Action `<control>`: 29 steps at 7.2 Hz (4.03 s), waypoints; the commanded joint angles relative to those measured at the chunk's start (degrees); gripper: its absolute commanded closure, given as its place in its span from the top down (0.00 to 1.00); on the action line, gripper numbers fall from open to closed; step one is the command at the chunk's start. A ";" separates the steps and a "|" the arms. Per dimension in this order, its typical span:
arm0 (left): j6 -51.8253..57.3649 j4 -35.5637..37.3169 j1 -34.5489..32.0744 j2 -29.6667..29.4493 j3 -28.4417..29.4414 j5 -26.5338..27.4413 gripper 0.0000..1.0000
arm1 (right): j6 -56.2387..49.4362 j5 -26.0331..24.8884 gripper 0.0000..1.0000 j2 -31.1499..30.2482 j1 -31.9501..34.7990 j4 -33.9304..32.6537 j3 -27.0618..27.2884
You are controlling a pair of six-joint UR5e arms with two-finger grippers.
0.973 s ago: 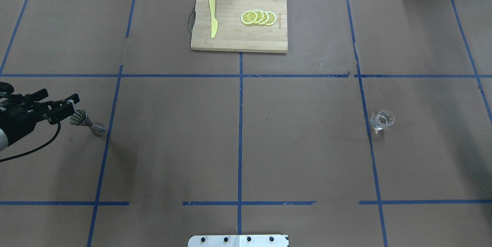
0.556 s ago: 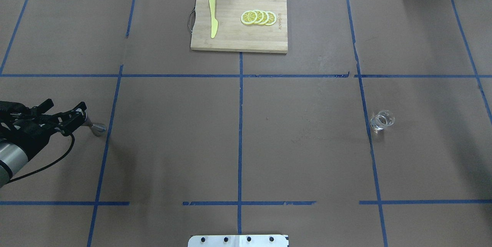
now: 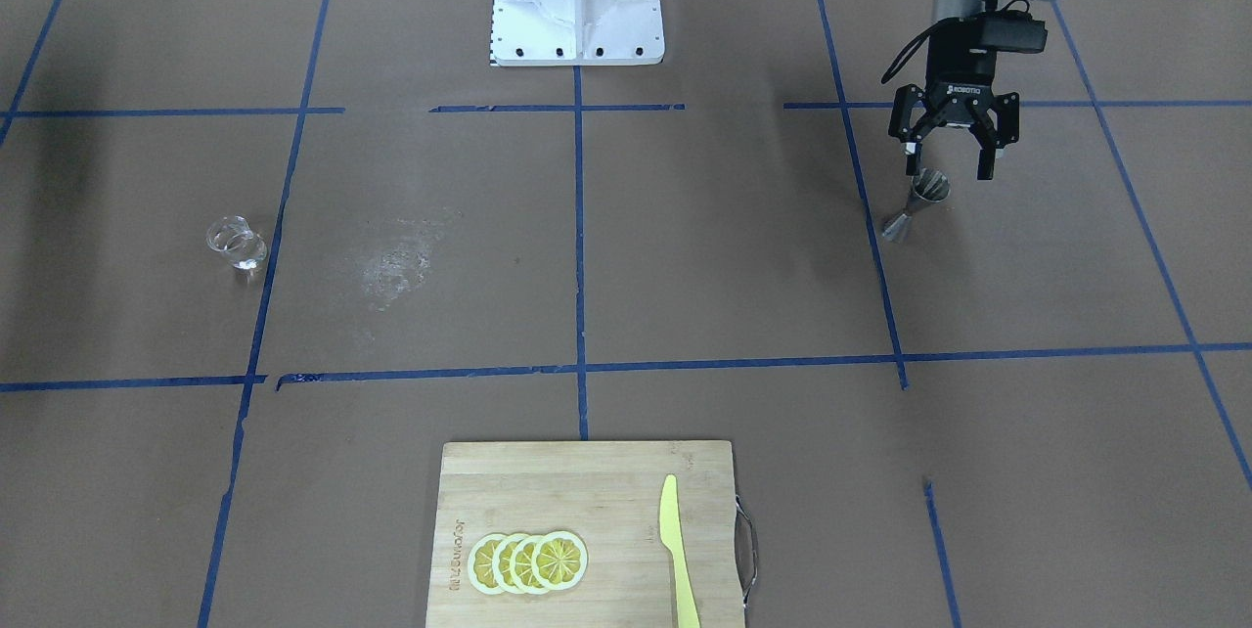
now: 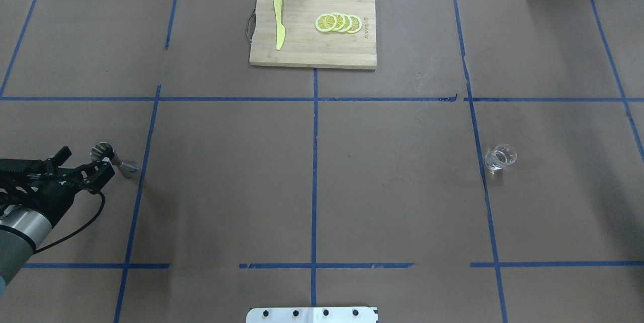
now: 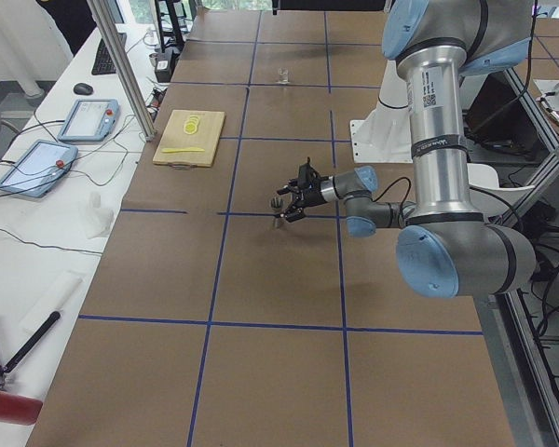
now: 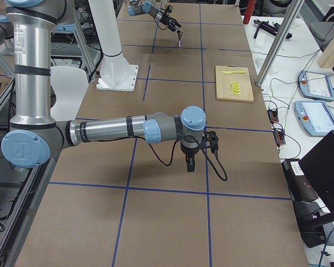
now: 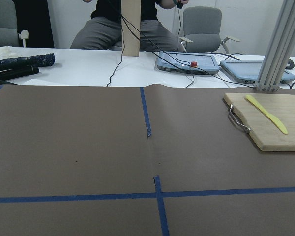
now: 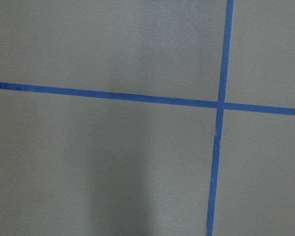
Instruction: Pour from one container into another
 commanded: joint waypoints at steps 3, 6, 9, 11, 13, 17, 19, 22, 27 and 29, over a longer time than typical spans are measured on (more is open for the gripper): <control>-0.19 0.04 0.98 -2.08 3.44 2.05 0.99 | 0.00 0.00 1.00 0.00 0.00 -0.08 -0.04; -0.01 0.04 1.24 -5.51 7.67 2.06 0.99 | 0.00 -0.08 1.00 0.00 0.00 -0.08 -0.13; 0.16 -0.04 1.16 -7.44 10.57 2.06 0.89 | 0.00 -0.08 1.00 0.00 0.00 -0.08 -0.13; 0.07 -0.04 1.24 -7.45 11.71 1.97 0.76 | 0.00 -0.08 1.00 0.00 0.00 -0.08 -0.13; 0.16 -0.04 1.24 -7.45 11.55 1.97 0.70 | 0.00 -0.08 1.00 0.00 0.00 -0.08 -0.13; 0.43 -0.04 1.24 -7.71 11.46 1.70 0.53 | 0.00 -0.08 1.00 0.00 0.00 -0.08 -0.04; 0.43 -0.04 1.77 -7.71 11.20 1.53 0.34 | 0.00 0.00 1.00 0.00 0.00 -0.08 0.05; 0.43 -0.83 2.30 -7.71 10.84 1.35 0.00 | 0.00 0.00 1.00 0.09 0.00 -0.08 -0.04; 0.69 -5.40 2.30 -8.15 9.08 1.70 0.00 | 1.22 -0.26 1.00 0.35 0.00 2.71 0.92; 0.51 -5.58 2.30 -9.03 10.13 2.84 0.00 | 2.81 -0.17 1.00 0.26 0.00 4.48 0.66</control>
